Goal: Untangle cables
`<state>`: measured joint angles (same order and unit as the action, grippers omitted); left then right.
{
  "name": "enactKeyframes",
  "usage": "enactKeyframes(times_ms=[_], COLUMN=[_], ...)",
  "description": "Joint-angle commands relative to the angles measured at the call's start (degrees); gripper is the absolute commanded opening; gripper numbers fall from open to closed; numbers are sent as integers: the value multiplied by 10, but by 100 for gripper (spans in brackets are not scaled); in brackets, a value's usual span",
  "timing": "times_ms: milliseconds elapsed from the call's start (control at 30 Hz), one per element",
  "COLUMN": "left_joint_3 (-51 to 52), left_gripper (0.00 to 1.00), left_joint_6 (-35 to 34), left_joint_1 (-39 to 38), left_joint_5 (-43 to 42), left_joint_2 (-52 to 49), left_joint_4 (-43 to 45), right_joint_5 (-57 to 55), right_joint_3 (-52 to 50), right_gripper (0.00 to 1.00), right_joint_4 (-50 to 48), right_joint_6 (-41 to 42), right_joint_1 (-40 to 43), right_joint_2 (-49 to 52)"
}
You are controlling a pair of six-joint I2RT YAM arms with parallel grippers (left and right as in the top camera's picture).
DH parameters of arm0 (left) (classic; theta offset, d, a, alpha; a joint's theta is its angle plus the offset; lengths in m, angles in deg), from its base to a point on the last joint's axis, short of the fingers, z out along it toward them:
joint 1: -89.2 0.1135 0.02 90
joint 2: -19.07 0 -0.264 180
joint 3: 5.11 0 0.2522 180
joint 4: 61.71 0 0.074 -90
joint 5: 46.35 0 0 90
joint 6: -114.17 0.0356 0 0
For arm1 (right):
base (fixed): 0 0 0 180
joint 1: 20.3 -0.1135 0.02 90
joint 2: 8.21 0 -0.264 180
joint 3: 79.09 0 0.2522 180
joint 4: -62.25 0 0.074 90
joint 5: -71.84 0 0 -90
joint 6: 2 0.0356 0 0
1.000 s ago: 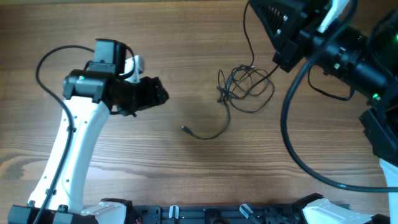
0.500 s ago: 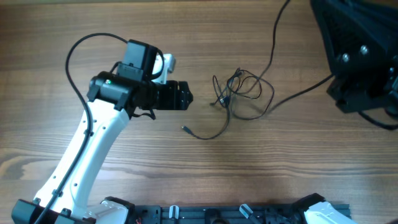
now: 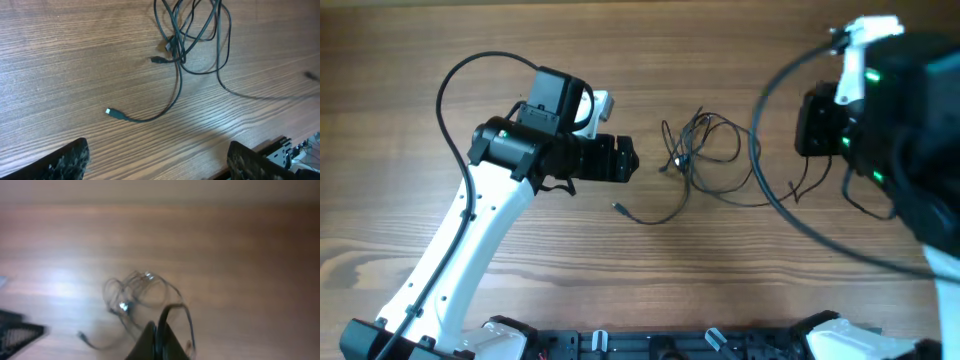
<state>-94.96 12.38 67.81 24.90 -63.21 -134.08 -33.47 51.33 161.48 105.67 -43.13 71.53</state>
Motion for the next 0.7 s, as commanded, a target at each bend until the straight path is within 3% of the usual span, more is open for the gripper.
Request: enactKeyframes(times_ms=[0,33,67,100,200,467,667], left_joint_3=[0,0,0,0,0,0,0], left_gripper=[90,90,91,91,91,91,92], left_joint_6=[11,11,11,11,11,11,11], left_joint_1=[-2,-2,-2,-2,-1,4,10], left_joint_5=[2,2,2,2,8,34,34], left_joint_2=[9,9,9,9,9,9,9], left_joint_4=[-3,-4,-5,-5,-6,-10,-10], right_joint_5=[-57,-28,41,88,181,147,150], right_joint_3=[3,1,-9,-17,-58,-229,-393], right_gripper=[37,53,86,96,100,99,99], right_joint_4=[64,67,67,67,67,50,-79], right_joint_6=[94,84,50,28,-19,-18,-18], right_joint_1=[0,0,0,0,0,0,0], right_joint_2=[53,66,80,90,129,139,139])
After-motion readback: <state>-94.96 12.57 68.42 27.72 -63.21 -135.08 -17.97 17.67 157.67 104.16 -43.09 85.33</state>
